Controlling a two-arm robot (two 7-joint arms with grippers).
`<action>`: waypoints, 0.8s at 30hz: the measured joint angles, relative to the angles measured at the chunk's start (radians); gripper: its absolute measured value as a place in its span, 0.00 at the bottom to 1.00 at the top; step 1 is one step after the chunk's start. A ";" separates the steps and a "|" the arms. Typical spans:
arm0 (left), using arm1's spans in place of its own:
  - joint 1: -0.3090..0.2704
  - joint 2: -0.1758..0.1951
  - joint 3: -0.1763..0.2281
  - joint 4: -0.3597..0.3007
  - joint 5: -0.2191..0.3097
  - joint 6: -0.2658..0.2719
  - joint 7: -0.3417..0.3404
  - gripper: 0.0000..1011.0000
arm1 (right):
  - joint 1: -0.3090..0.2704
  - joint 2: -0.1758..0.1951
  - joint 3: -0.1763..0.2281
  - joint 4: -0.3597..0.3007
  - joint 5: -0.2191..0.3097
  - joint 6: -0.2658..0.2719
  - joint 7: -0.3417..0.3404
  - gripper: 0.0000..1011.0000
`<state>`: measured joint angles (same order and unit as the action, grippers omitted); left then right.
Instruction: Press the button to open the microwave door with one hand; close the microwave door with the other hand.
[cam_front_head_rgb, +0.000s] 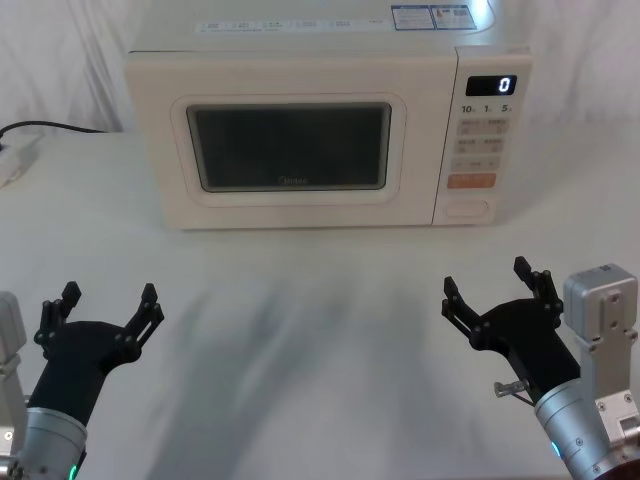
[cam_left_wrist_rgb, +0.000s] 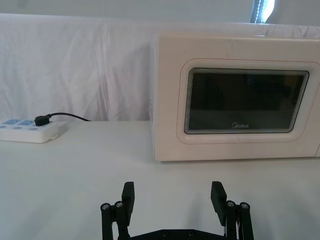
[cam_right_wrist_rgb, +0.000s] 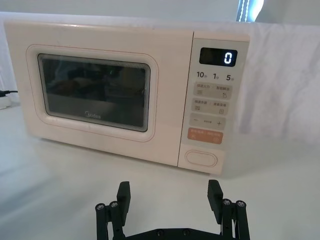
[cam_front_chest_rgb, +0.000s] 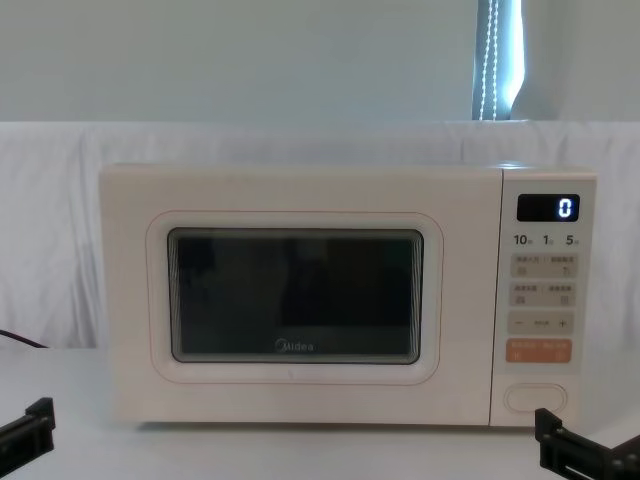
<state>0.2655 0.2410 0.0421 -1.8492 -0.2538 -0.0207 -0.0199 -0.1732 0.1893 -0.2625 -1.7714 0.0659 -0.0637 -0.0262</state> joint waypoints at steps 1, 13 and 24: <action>0.000 0.000 0.000 0.000 0.000 0.000 0.000 0.99 | 0.000 0.000 0.000 0.000 0.000 0.000 0.000 0.99; 0.000 0.000 0.000 0.000 0.000 0.000 0.000 0.99 | 0.000 0.000 0.000 0.000 0.000 0.000 0.000 0.92; 0.000 0.000 0.000 0.000 0.000 0.000 0.000 0.99 | 0.000 0.000 0.000 0.000 0.000 0.000 0.000 0.61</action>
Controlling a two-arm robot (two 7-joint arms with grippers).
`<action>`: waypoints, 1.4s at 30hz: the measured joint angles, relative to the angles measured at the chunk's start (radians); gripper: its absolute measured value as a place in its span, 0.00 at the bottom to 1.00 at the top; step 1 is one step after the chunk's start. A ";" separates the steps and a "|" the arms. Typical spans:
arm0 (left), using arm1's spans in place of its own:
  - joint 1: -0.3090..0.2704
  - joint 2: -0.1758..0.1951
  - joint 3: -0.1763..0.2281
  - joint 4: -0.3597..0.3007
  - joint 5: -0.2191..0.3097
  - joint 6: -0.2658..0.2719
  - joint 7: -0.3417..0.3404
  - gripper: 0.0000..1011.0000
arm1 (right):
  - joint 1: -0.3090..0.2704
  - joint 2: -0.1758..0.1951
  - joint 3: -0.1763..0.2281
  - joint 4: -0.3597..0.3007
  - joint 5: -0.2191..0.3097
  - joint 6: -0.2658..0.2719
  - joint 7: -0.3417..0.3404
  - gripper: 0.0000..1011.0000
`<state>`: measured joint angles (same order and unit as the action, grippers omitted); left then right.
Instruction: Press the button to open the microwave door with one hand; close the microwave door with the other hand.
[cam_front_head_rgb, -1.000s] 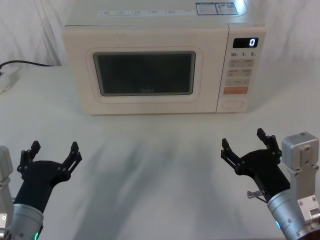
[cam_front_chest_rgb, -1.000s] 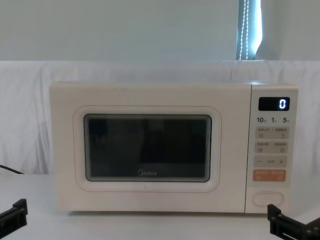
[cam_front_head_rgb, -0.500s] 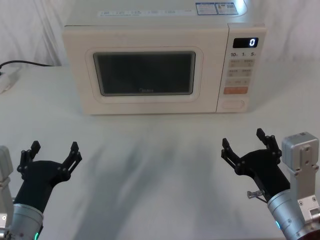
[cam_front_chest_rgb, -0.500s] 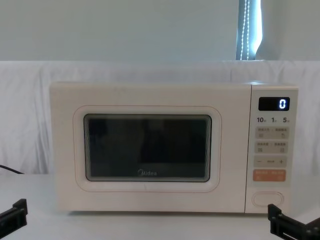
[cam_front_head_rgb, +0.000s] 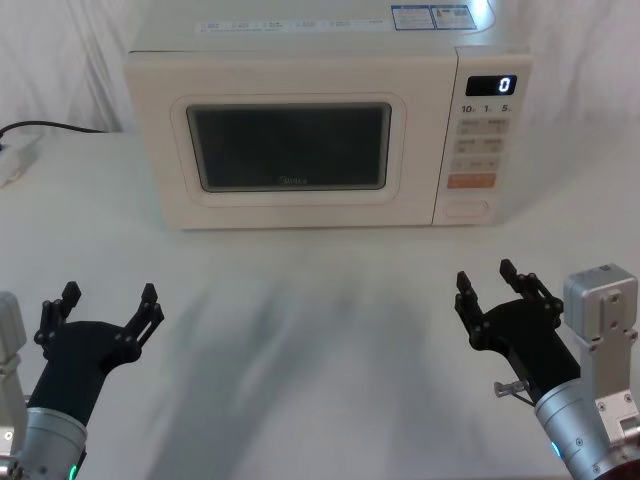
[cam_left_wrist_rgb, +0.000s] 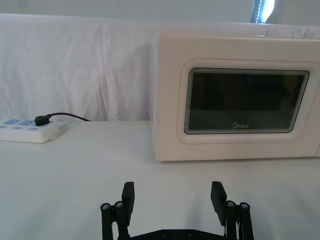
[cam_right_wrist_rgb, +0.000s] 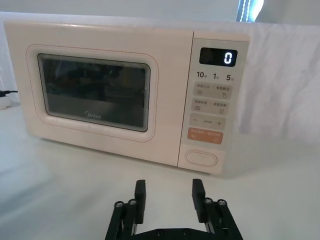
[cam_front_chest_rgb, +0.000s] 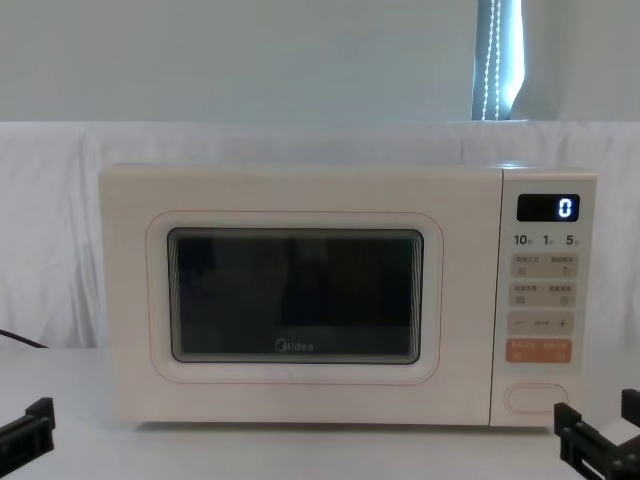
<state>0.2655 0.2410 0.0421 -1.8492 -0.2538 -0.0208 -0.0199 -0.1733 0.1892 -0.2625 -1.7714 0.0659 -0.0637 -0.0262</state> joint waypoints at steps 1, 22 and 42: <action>0.000 0.000 0.000 0.000 0.000 0.000 0.000 0.99 | 0.000 0.000 0.000 0.000 0.000 0.000 0.000 0.57; 0.000 0.000 0.000 0.000 0.000 0.000 0.000 0.99 | 0.000 0.000 0.000 0.000 0.000 0.000 0.000 0.00; 0.000 0.000 0.000 0.000 0.000 0.000 0.000 0.99 | 0.056 -0.030 0.025 0.045 0.030 0.071 0.063 0.00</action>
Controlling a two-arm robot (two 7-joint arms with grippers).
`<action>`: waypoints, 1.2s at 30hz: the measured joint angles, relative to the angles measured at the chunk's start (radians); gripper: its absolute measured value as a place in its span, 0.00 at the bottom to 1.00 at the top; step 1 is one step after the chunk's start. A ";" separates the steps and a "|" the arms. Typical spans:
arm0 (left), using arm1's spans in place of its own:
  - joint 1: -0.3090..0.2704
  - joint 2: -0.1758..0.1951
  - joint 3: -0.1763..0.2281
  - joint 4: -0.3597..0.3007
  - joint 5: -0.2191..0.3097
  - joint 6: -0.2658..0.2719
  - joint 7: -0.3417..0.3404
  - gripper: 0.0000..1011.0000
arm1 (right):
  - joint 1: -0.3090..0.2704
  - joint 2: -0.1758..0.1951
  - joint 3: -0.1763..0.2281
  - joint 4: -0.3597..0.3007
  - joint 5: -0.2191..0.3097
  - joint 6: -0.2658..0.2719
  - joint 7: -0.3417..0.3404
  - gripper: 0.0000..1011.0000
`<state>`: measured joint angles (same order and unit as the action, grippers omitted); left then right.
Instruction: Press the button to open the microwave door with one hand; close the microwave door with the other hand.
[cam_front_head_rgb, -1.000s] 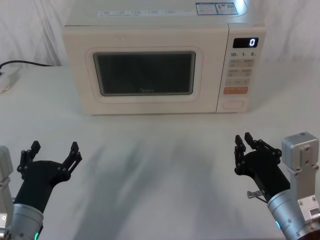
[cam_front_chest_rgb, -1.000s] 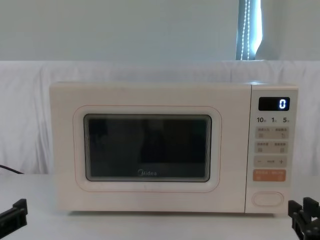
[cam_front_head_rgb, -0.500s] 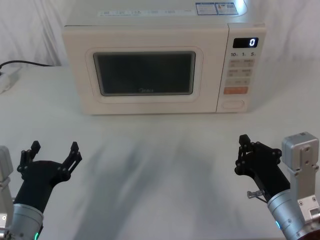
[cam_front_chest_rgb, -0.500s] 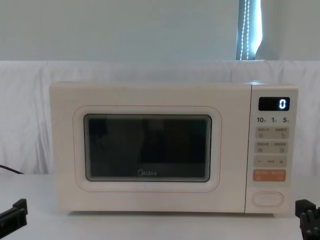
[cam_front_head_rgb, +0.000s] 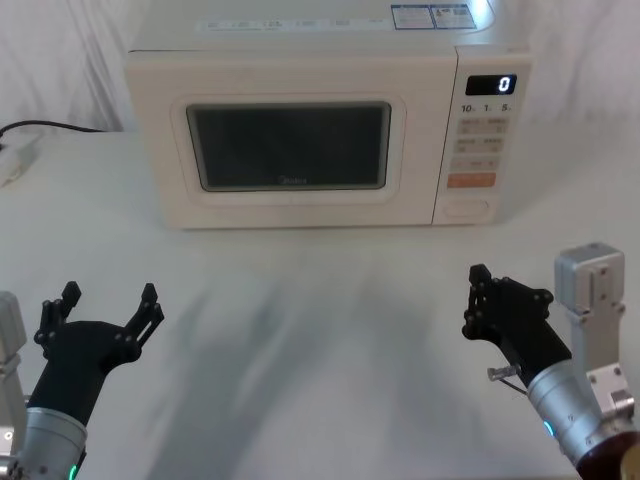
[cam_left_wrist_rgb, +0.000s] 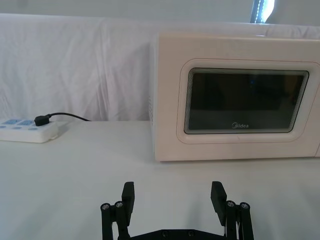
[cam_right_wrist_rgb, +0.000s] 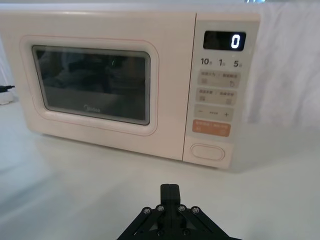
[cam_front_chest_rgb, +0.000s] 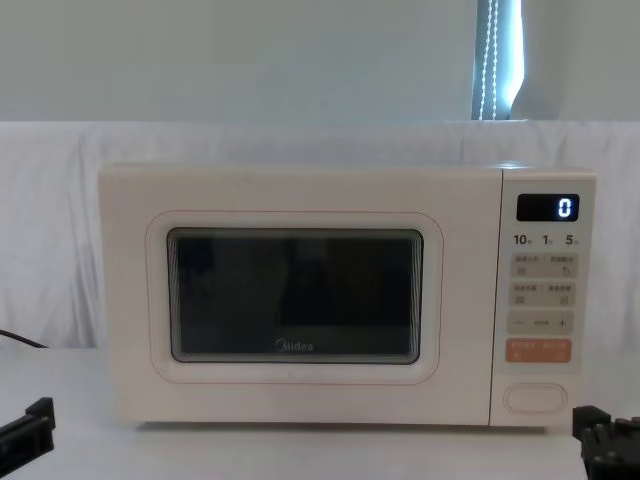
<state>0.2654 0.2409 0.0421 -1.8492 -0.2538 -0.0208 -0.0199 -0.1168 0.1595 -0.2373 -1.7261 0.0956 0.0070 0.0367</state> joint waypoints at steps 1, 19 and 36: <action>0.000 0.000 0.000 0.000 0.000 0.000 0.000 0.99 | 0.008 -0.003 0.003 0.007 0.003 0.005 0.006 0.00; 0.000 0.000 0.000 0.000 0.000 0.000 0.000 0.99 | 0.216 -0.088 0.046 0.283 0.037 -0.015 0.080 0.00; 0.000 0.000 0.000 0.000 0.000 0.000 0.000 0.99 | 0.356 -0.087 0.070 0.455 0.027 -0.018 0.105 0.00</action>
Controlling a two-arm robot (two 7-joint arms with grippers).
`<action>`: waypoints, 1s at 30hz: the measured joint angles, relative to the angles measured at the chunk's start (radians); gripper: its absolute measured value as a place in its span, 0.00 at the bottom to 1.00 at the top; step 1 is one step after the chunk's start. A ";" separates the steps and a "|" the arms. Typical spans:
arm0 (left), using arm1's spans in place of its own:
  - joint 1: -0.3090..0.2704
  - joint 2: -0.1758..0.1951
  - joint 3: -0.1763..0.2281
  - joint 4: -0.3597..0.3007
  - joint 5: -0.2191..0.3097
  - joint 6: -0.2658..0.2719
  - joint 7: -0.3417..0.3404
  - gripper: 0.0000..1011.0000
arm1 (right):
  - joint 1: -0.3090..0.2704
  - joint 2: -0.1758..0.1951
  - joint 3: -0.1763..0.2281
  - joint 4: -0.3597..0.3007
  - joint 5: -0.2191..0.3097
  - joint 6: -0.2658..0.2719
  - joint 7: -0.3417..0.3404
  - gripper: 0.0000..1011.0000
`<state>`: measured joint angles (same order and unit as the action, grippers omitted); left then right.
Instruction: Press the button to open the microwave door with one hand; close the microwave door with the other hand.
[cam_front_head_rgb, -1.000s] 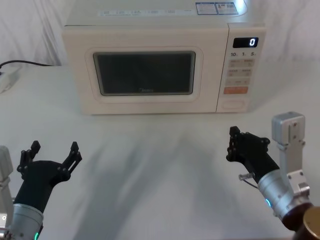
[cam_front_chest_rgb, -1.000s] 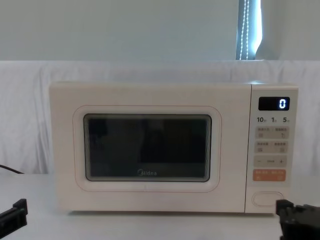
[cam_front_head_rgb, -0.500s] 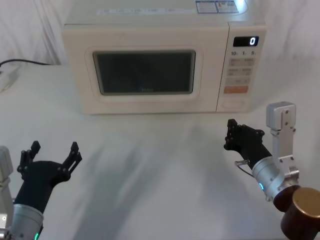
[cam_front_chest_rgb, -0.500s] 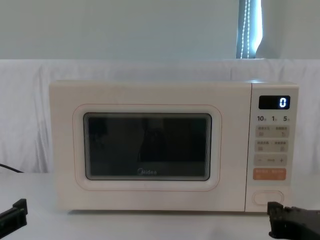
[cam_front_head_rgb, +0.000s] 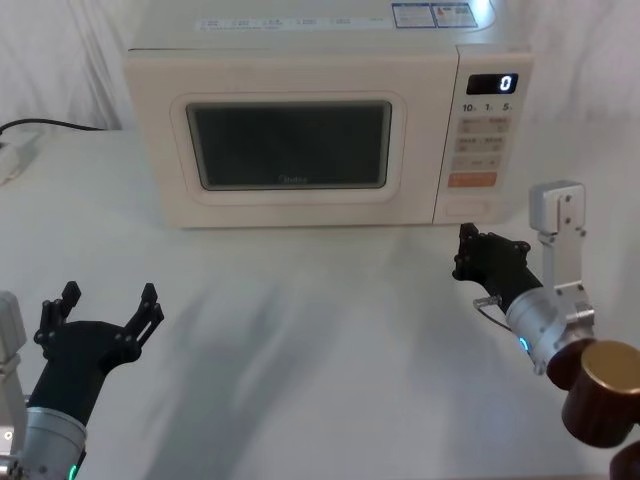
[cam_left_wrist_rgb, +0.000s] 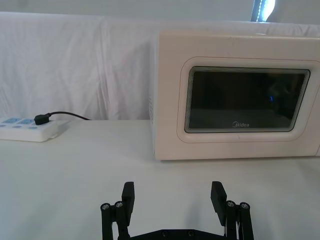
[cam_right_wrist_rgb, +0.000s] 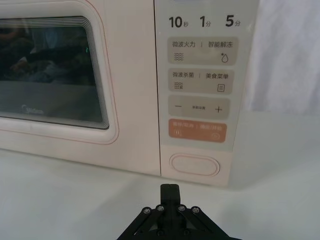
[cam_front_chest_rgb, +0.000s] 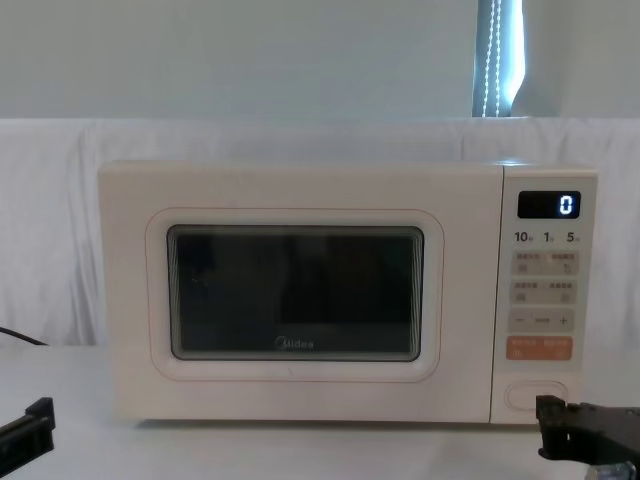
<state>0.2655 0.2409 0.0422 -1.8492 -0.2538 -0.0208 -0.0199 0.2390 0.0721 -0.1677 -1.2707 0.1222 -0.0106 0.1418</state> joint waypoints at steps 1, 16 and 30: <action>0.000 0.000 0.000 0.000 0.000 0.000 0.000 0.99 | 0.005 0.000 0.000 0.005 -0.001 0.001 0.001 0.00; 0.000 0.000 0.000 0.000 0.000 0.000 0.000 0.99 | 0.092 0.001 0.004 0.120 -0.007 -0.021 0.017 0.00; 0.000 0.000 0.000 0.000 0.000 0.000 0.000 0.99 | 0.159 -0.003 0.003 0.219 -0.024 -0.048 0.020 0.00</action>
<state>0.2655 0.2410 0.0422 -1.8492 -0.2538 -0.0208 -0.0199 0.3985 0.0686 -0.1650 -1.0520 0.0982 -0.0586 0.1615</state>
